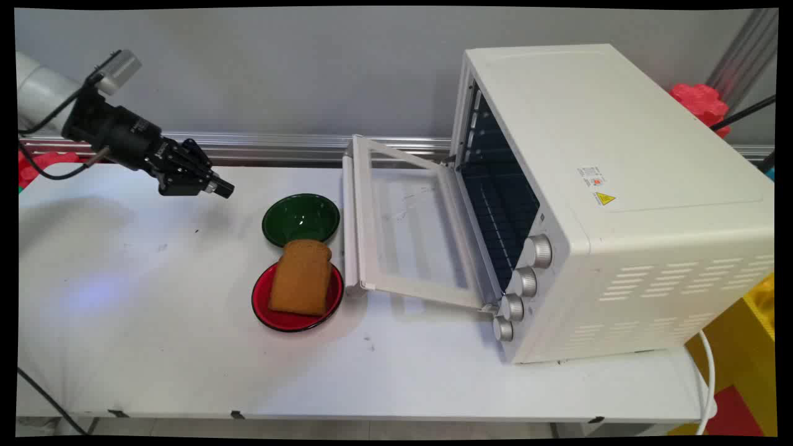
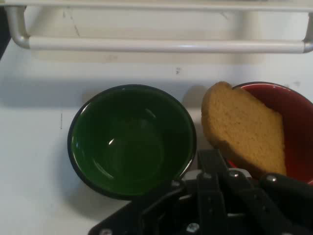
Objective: Close the oven
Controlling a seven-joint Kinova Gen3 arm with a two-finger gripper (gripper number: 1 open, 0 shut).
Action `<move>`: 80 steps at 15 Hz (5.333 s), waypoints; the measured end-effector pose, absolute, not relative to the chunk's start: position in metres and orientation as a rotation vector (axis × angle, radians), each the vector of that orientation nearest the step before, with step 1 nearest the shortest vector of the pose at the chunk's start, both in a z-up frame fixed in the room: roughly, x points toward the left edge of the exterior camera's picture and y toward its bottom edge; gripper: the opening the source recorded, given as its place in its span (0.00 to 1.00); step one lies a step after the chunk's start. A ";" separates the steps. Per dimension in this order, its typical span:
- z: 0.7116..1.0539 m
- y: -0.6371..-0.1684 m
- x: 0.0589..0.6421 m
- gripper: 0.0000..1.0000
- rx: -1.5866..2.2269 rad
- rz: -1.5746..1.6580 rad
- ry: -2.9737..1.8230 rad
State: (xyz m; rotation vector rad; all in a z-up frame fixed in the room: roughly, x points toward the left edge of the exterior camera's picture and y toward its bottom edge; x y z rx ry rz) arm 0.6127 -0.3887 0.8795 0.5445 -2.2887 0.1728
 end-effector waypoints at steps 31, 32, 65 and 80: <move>0.776 -0.465 0.479 0.00 0.529 0.255 -2.273; 0.774 -0.466 0.477 0.00 0.530 0.253 -2.273; 0.816 -0.495 0.452 0.00 0.506 0.271 -2.185; 0.839 -0.514 0.412 0.00 0.505 0.250 -2.122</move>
